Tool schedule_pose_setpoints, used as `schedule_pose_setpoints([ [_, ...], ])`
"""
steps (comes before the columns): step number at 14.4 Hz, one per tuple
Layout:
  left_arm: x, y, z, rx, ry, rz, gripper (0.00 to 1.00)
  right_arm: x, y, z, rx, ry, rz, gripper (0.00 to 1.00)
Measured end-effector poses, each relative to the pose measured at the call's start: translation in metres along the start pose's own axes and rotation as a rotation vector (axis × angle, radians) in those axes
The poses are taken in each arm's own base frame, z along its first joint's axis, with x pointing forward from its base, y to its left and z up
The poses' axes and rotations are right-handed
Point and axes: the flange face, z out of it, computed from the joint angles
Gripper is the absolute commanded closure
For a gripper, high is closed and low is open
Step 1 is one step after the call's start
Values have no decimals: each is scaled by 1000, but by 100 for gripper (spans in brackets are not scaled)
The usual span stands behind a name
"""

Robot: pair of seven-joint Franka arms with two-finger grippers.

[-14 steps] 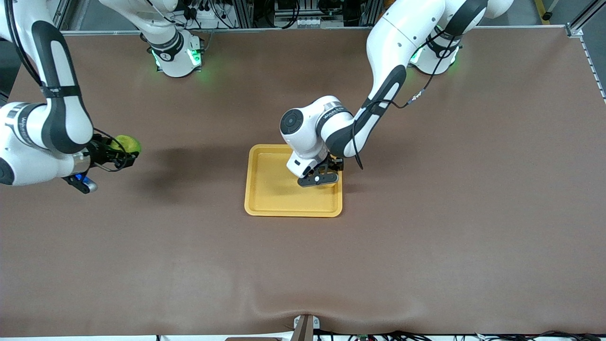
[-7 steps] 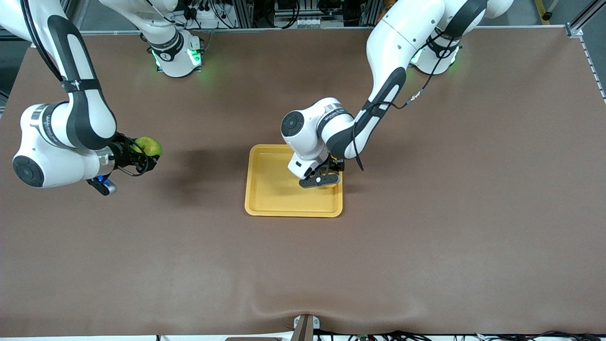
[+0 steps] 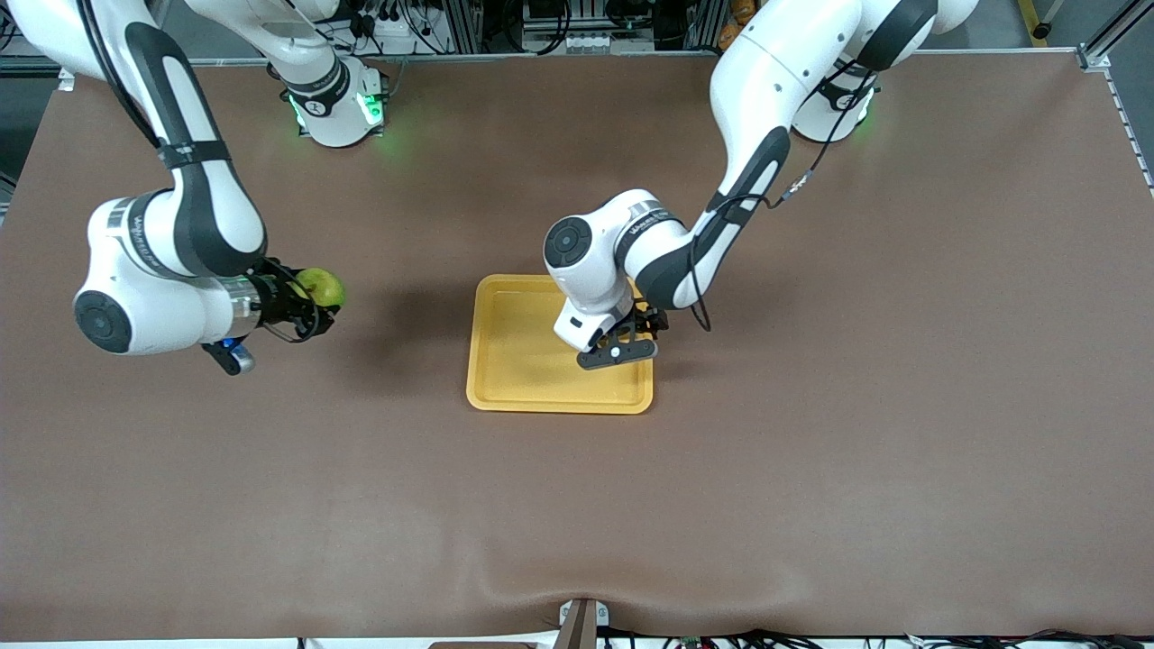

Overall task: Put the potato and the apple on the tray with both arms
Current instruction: 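Lower the potato into the tray while the right gripper lifts the apple, then open the left gripper and withdraw while the right gripper carries the apple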

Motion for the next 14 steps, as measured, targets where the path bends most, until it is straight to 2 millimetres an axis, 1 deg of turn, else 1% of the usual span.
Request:
schedule_pose_setpoints([
  [2,20,-17,-23,-40,-12,-40,0,-10,-11,3,16,9,27,100],
  [3,34,-30,-37,-69,-22,-49,0,-15,-17,5,24,17,41,100],
  [5,63,-64,-70,-118,-36,-50,0,-28,-33,14,36,39,72,100],
  [7,88,-106,-94,-122,-58,-38,0,-43,-53,28,50,64,106,100],
  [8,99,-126,-102,-129,-70,-26,0,-50,-63,36,58,73,124,100],
  [10,119,-164,-112,-135,-96,7,0,-66,-82,49,84,62,159,100],
  [14,149,-241,-123,-123,-135,108,0,-90,-116,55,132,62,214,100],
])
